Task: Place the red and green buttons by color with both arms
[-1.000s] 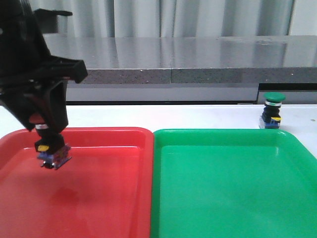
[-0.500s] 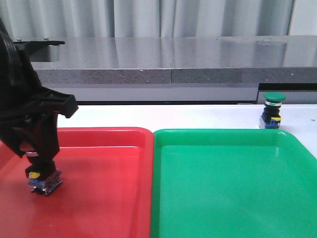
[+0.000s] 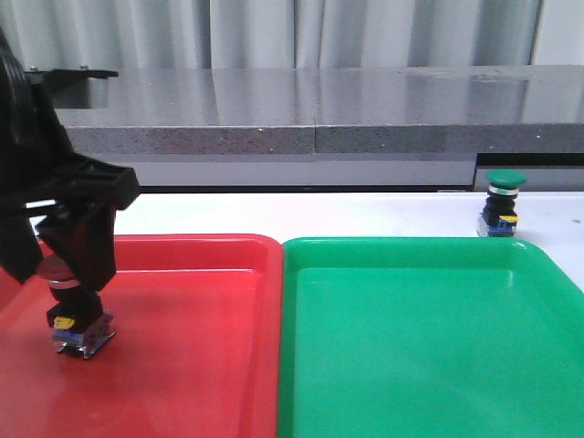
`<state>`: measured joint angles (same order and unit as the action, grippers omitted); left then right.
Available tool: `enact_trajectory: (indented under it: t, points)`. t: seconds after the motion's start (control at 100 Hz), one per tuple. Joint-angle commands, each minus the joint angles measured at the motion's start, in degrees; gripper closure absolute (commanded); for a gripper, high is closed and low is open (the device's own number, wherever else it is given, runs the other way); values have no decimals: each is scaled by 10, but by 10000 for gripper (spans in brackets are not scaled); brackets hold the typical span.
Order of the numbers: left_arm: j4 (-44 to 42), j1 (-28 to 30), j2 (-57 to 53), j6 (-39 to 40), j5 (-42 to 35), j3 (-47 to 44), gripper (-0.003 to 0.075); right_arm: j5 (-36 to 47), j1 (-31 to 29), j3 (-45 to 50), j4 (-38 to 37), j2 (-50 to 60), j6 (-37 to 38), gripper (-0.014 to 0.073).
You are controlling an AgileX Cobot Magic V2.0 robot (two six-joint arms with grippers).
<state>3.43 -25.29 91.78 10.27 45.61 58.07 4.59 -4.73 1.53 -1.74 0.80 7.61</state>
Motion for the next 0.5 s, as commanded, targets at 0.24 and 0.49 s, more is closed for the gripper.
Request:
enact_trajectory:
  t: [0.24,0.49]
  points:
    - [0,-1,-151,2,-32,29,558,48,-2,-10,-6,11,-3,651]
    - [-21,16,-246,22,-62,19,741,48,-2,-10,-6,11,-3,651]
